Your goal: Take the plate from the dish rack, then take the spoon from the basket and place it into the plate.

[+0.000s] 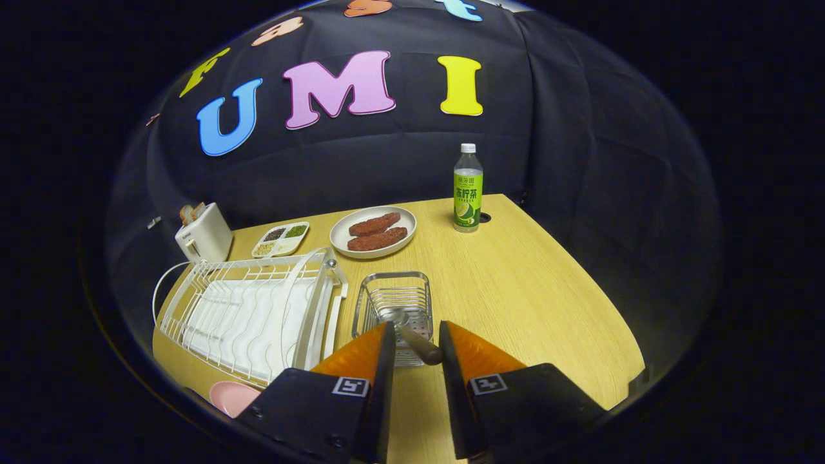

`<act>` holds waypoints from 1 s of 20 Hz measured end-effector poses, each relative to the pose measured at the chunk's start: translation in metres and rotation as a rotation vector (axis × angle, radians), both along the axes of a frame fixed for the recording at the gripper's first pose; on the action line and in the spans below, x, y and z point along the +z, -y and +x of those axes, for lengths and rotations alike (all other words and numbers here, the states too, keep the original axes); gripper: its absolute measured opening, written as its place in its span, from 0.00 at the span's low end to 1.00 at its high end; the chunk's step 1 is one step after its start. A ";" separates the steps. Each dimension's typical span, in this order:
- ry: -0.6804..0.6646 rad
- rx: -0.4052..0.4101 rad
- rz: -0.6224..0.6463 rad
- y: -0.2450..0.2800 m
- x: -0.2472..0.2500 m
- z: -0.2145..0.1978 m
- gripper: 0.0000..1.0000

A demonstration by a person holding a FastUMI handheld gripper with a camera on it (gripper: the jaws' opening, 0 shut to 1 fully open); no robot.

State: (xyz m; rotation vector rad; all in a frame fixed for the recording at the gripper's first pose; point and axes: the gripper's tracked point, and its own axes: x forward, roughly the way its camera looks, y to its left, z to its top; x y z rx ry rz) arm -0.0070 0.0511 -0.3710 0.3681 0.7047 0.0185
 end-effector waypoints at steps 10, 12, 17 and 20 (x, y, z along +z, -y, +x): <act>-0.004 0.035 -0.032 -0.011 0.005 0.002 0.09; 0.002 0.023 -0.038 -0.006 0.009 0.004 0.09; 0.027 0.030 -0.046 0.005 0.028 0.000 0.09; 0.057 0.046 -0.017 0.007 0.056 -0.005 0.09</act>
